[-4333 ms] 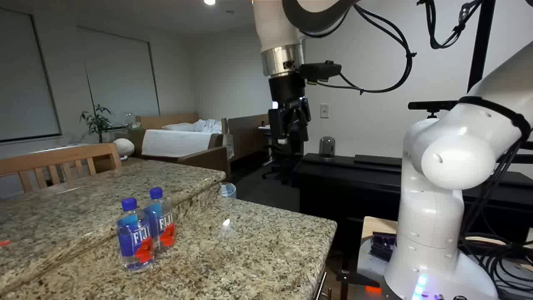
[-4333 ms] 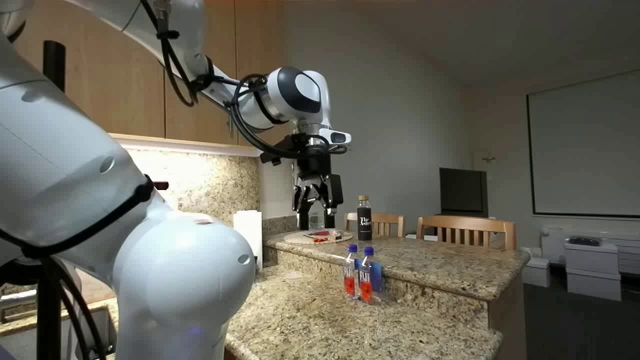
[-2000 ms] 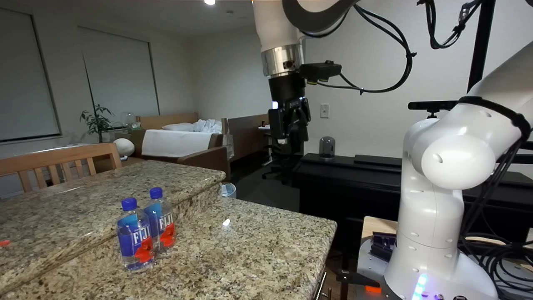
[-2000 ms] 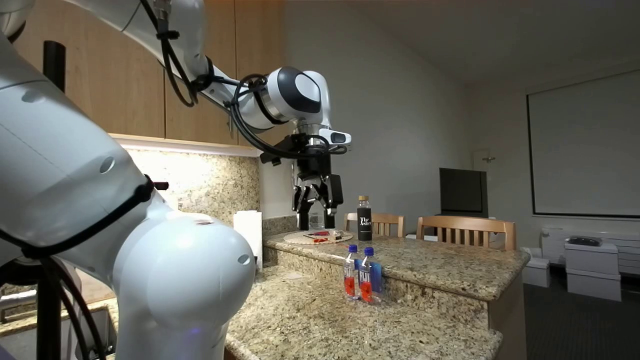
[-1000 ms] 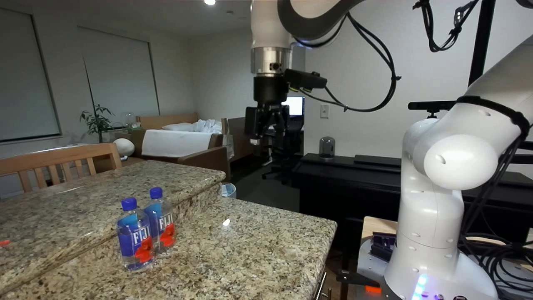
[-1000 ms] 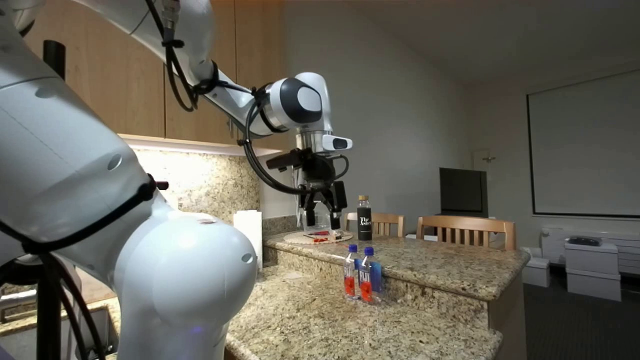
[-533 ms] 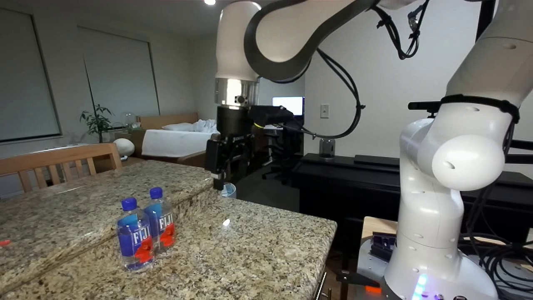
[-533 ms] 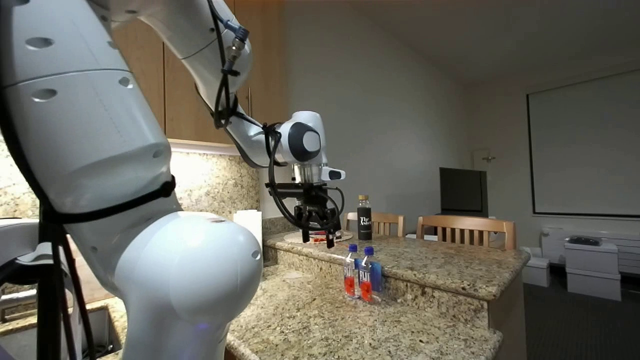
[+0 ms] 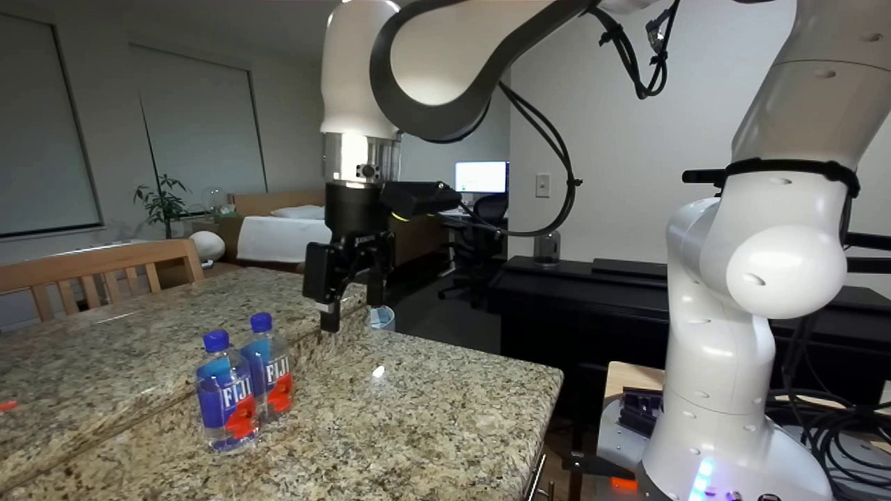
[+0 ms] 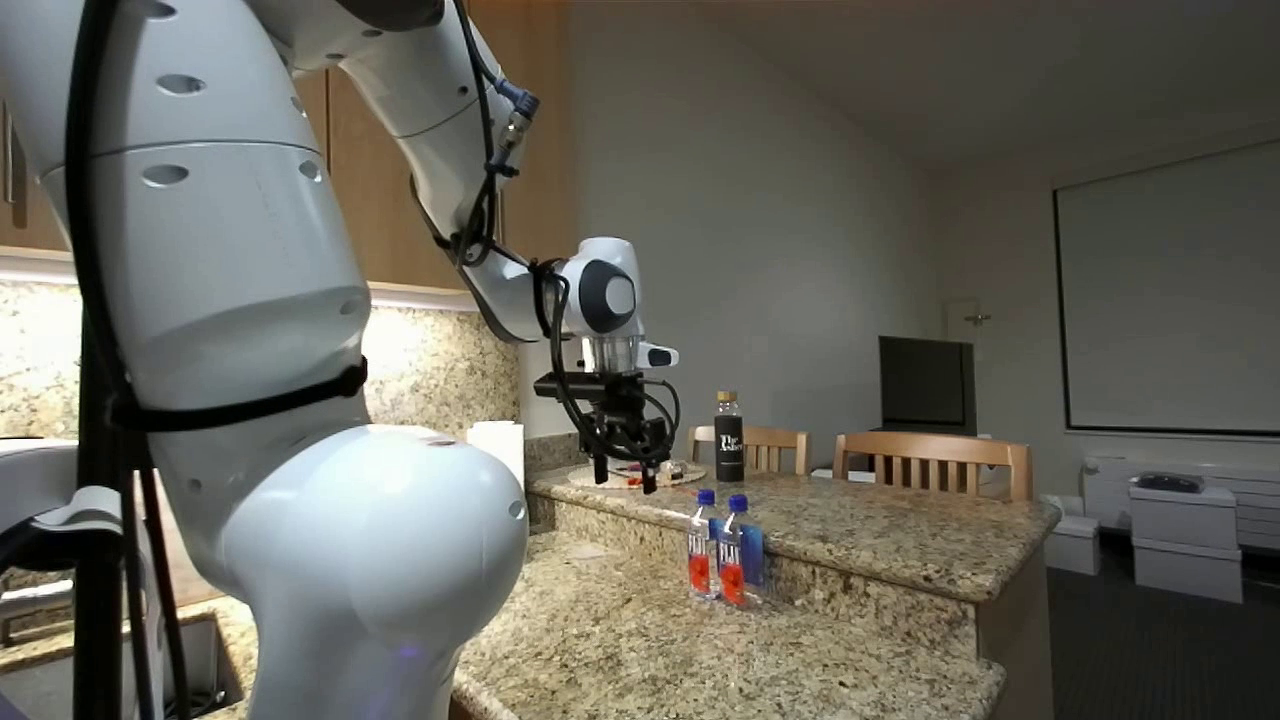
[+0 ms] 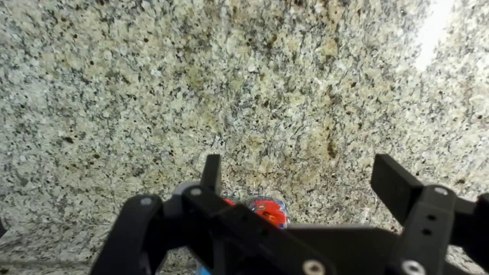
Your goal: Move the bottles to the right
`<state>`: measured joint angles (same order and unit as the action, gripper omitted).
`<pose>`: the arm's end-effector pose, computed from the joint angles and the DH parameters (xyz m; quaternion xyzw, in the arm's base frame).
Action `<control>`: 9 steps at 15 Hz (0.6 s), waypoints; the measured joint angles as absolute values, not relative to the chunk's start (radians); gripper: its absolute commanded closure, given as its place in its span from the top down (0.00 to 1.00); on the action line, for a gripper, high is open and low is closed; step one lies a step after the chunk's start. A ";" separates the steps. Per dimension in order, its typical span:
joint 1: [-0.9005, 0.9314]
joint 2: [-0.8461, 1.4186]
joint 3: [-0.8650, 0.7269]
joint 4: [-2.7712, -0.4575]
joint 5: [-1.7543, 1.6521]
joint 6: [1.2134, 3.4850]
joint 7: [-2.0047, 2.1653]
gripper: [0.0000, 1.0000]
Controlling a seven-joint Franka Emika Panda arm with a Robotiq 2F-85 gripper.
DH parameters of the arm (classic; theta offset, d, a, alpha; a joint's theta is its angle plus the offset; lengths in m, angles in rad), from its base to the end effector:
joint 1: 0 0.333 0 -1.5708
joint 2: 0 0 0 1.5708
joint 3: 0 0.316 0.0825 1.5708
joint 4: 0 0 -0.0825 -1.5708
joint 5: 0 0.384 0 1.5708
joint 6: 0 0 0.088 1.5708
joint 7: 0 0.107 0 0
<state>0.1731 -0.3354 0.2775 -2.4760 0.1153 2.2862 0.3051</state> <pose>0.3993 0.1978 0.4220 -0.9971 -0.0335 -0.0632 0.0255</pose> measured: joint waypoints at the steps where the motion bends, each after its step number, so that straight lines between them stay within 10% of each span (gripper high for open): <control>1: 0.173 -0.335 0.277 -2.476 0.115 2.286 0.305 1.00; 4: 0.180 -0.330 0.279 -2.473 0.115 2.311 0.304 1.00; 5: 0.188 -0.321 0.279 -2.465 0.115 2.330 0.302 0.75; 9: 0.228 -0.233 0.292 -2.378 0.111 2.415 0.263 0.54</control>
<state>0.2277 -0.2325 0.2920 -2.3779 0.1112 2.4145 0.2629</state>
